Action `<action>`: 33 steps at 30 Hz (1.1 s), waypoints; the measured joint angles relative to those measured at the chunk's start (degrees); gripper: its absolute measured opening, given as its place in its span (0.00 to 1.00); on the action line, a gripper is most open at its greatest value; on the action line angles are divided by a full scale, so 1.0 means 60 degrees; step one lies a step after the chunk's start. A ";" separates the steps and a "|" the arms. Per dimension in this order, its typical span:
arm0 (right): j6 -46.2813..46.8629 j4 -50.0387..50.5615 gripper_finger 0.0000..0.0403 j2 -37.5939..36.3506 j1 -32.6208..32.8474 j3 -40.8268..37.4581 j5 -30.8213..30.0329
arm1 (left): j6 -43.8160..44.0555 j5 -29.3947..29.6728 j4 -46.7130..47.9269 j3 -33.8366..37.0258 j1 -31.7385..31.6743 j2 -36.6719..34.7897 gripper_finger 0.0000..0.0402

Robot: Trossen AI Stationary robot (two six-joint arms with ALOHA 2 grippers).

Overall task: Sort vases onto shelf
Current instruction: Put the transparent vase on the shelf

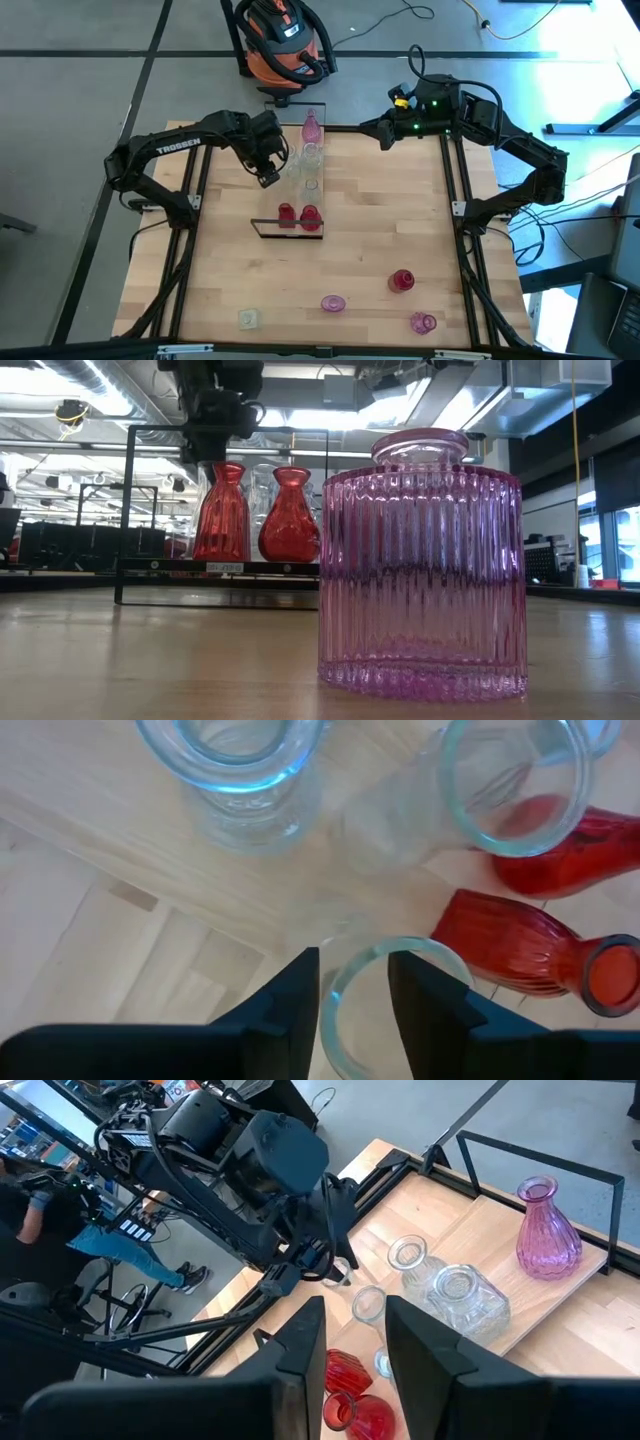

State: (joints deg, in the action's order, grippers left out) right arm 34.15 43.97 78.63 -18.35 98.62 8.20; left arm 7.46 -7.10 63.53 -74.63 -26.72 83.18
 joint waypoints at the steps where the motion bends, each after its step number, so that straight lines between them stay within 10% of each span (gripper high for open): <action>1: 0.0000 0.0000 0.23 0.0000 0.0000 -0.0002 -0.0002 | 0.0003 -0.0025 0.0000 0.0000 0.0000 0.0000 0.28; 28: 0.0007 -0.0047 0.23 0.0000 0.0000 -0.0001 0.0076 | -0.0265 0.0476 0.2324 -0.2352 -0.0240 -0.0079 0.28; 33: 0.0004 -0.0044 0.23 0.0000 0.0000 -0.0001 0.0075 | 0.0016 -0.1200 0.4194 -0.2151 0.0066 -0.1095 0.28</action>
State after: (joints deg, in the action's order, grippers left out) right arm 34.17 43.70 78.63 -18.35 98.61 8.64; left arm 7.55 -14.30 88.69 -87.54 -26.32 76.61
